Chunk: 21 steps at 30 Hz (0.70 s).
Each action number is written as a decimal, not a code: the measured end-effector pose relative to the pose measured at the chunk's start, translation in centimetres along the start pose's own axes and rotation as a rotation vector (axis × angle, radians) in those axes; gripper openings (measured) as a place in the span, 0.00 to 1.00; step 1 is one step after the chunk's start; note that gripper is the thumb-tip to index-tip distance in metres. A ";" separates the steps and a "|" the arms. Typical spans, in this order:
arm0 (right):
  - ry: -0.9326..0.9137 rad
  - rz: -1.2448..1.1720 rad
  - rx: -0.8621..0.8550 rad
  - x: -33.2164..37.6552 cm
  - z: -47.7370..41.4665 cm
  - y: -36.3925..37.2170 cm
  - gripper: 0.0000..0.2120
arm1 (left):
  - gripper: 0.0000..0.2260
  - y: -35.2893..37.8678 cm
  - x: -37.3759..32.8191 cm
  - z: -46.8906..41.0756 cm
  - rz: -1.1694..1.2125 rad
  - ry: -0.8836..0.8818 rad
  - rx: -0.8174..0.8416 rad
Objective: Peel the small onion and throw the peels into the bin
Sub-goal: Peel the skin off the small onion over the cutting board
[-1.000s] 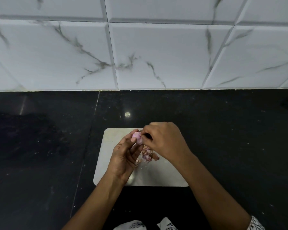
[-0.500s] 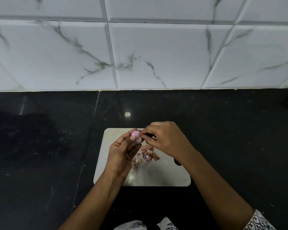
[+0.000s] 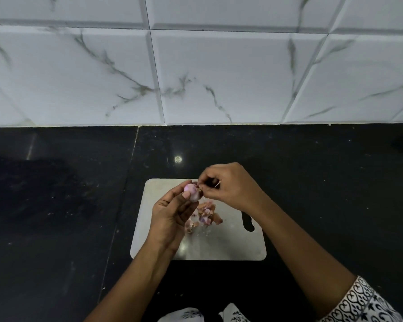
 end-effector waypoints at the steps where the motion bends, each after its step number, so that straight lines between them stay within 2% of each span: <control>1: 0.029 -0.055 -0.016 -0.2 0.2 -0.2 0.06 | 0.15 0.1 -0.1 0.0 0.002 0.006 0.000; 3: -0.006 -0.056 -0.025 0.0 0.4 -0.2 0.07 | 0.16 0.3 -0.3 -0.2 -0.022 0.013 0.003; 8: -0.113 0.136 -0.013 1.0 0.3 -0.2 0.08 | 0.12 0.4 -0.6 -0.3 -0.093 0.001 0.006; 12: -0.179 0.290 -0.006 1.7 -0.1 0.0 0.07 | 0.13 0.5 -1.1 -0.4 -0.160 0.031 0.031; 15: -0.218 0.312 -0.053 2.3 0.0 -0.3 0.05 | 0.13 0.6 -1.3 -0.4 -0.172 0.043 0.038; 21: -0.200 0.330 -0.087 2.0 0.5 0.6 0.07 | 0.13 0.1 -1.3 -0.4 -0.234 0.091 0.057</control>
Point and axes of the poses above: each hand's wrist, its own z-axis away from the middle knuckle, its own y-axis out of the palm, x = y × z, the point moved 7 cm from there along -z, towards the middle knuckle, and after that the axes turned 8 degrees about z, right-handed, at the moved point
